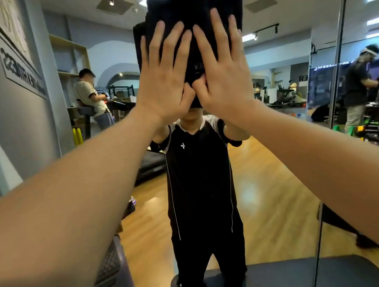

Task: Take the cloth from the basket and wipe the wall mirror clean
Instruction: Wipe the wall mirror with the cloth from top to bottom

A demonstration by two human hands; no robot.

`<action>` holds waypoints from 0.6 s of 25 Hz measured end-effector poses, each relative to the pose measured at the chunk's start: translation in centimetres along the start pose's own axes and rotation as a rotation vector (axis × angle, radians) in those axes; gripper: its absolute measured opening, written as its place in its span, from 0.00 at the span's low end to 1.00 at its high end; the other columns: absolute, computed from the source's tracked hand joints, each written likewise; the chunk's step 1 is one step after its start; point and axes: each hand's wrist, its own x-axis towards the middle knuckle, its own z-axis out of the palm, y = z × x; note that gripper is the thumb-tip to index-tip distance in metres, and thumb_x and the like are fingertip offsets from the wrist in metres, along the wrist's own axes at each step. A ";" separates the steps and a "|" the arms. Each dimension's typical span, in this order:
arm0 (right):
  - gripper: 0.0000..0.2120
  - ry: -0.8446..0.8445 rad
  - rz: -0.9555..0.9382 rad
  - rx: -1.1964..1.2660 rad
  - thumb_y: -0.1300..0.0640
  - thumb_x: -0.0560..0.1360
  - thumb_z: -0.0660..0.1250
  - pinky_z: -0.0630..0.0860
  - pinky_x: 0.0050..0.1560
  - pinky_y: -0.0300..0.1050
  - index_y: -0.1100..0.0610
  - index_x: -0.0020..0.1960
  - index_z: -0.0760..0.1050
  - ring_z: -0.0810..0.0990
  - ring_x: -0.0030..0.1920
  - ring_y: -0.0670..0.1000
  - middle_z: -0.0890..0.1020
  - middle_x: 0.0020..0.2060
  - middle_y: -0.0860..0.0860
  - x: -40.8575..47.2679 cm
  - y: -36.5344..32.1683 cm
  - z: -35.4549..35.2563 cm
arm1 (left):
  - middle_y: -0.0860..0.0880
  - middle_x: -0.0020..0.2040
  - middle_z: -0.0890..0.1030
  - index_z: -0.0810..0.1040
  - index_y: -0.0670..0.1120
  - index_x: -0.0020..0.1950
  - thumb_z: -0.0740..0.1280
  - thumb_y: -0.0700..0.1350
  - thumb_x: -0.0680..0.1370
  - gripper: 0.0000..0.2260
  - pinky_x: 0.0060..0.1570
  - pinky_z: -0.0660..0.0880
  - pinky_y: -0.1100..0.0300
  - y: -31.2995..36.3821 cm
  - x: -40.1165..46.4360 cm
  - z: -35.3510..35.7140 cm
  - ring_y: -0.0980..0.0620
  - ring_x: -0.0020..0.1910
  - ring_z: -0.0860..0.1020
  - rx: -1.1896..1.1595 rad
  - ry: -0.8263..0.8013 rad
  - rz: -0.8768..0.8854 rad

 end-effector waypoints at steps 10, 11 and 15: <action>0.34 -0.212 -0.038 0.065 0.45 0.82 0.56 0.58 0.77 0.72 0.60 0.83 0.57 0.47 0.83 0.70 0.54 0.83 0.65 -21.3 3.1 -1.3 | 0.40 0.83 0.56 0.57 0.39 0.83 0.60 0.55 0.78 0.37 0.76 0.53 0.26 14.8 -15.9 5.7 0.33 0.83 0.51 -0.045 -0.132 -0.052; 0.34 -0.238 -0.035 0.048 0.45 0.82 0.57 0.58 0.77 0.73 0.60 0.83 0.57 0.47 0.82 0.70 0.53 0.83 0.65 -22.8 4.5 -2.0 | 0.40 0.83 0.55 0.57 0.39 0.83 0.61 0.55 0.78 0.38 0.76 0.53 0.26 16.8 -16.0 6.4 0.33 0.82 0.50 -0.055 -0.146 -0.048; 0.34 -0.253 -0.011 -0.034 0.44 0.83 0.56 0.56 0.79 0.72 0.61 0.83 0.57 0.47 0.82 0.71 0.53 0.82 0.66 -23.9 10.3 -4.7 | 0.39 0.84 0.53 0.55 0.38 0.83 0.61 0.54 0.76 0.39 0.75 0.52 0.24 23.1 -12.7 8.8 0.32 0.82 0.49 -0.045 -0.197 -0.050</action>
